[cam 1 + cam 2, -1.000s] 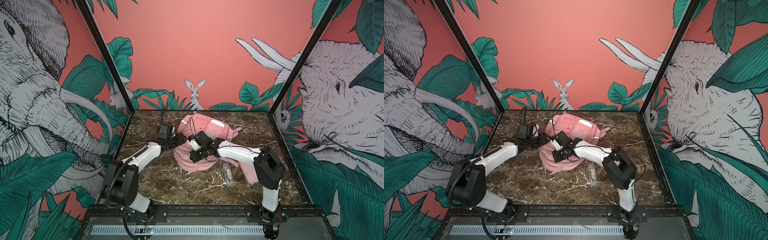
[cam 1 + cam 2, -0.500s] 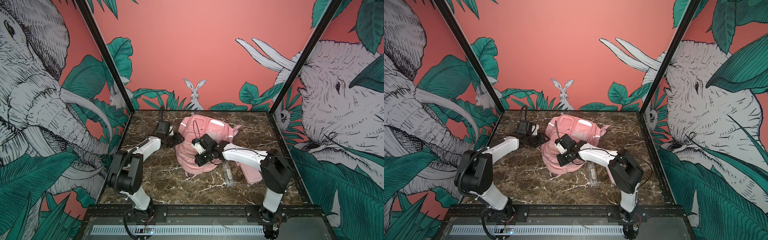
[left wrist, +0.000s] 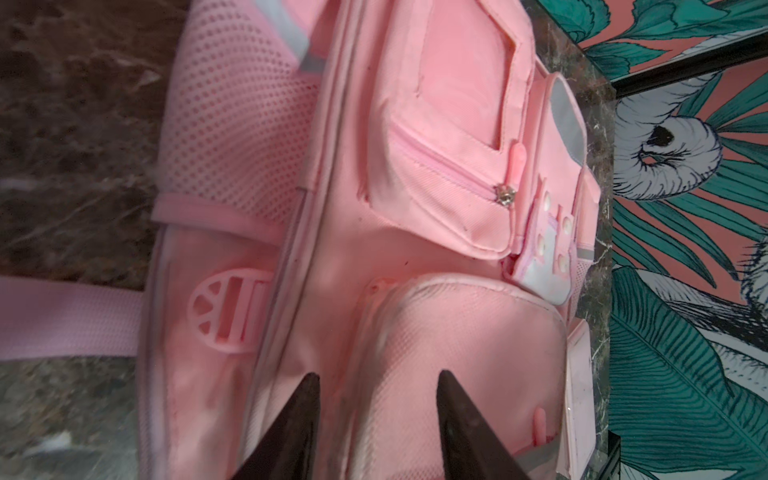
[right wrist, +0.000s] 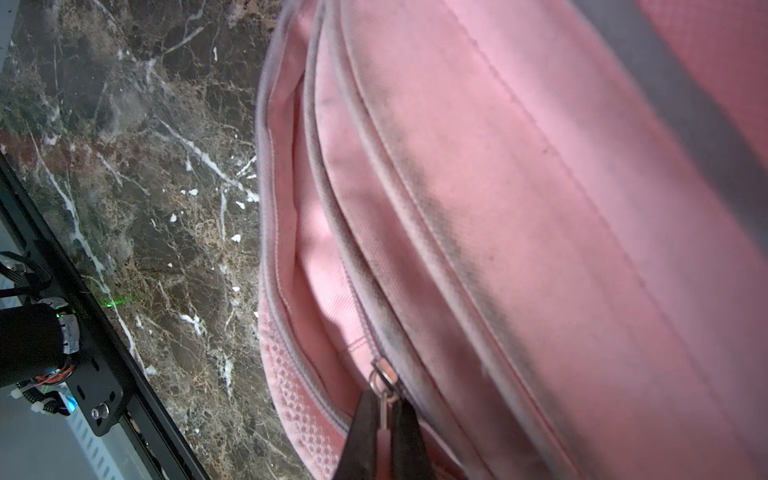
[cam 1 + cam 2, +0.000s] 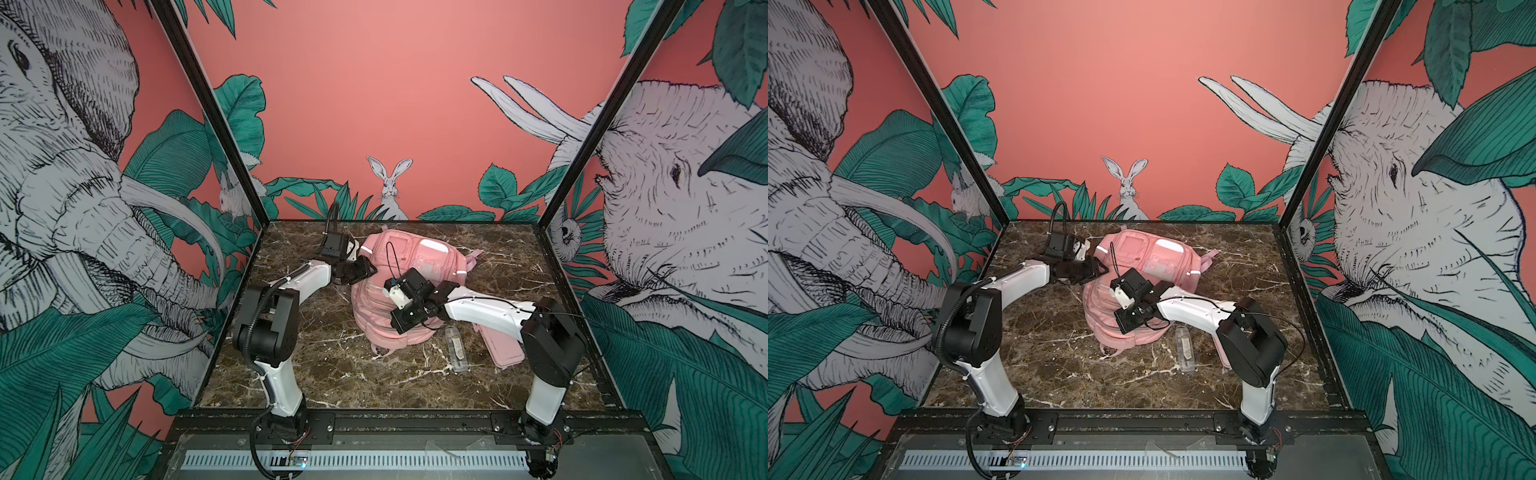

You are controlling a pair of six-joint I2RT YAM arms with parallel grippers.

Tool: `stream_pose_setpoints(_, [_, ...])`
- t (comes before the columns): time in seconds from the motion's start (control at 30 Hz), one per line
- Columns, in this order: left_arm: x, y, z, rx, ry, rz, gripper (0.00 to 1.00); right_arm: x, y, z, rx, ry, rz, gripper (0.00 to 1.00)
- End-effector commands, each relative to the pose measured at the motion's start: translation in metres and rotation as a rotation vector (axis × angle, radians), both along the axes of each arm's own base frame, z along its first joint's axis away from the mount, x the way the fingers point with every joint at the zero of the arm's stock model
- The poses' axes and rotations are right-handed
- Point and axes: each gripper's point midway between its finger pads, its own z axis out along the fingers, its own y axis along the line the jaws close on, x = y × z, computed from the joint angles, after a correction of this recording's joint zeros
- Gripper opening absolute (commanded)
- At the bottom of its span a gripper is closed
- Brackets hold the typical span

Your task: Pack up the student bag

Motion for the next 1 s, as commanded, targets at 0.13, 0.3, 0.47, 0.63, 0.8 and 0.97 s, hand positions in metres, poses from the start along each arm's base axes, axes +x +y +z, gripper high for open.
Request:
stream_pose_setpoints(0.13, [-0.005, -0.017, -0.017, 0.014, 0.045, -0.071, 0.39, -0.002, -0.004, 0.01, 0.014, -0.012, 0.003, 0.0])
stream_pose_setpoints(0.3, [-0.004, -0.017, -0.019, 0.008, 0.051, -0.067, 0.22, -0.003, -0.005, 0.011, 0.018, -0.02, 0.004, 0.0])
stream_pose_setpoints(0.47, [-0.004, -0.006, -0.018, 0.0, 0.05, -0.021, 0.0, -0.003, -0.006, 0.011, 0.017, -0.021, 0.002, 0.0])
stream_pose_setpoints(0.63, [-0.005, 0.027, -0.016, -0.018, 0.046, 0.1, 0.0, -0.002, -0.007, 0.01, 0.015, -0.023, -0.001, 0.0])
stream_pose_setpoints(0.8, [-0.015, 0.065, -0.02, -0.04, 0.054, 0.272, 0.0, 0.0, -0.005, 0.009, 0.014, -0.023, 0.0, 0.0])
stream_pose_setpoints(0.97, [-0.032, 0.079, -0.024, -0.094, 0.052, 0.406, 0.0, 0.003, -0.003, 0.009, 0.014, -0.022, -0.002, 0.0])
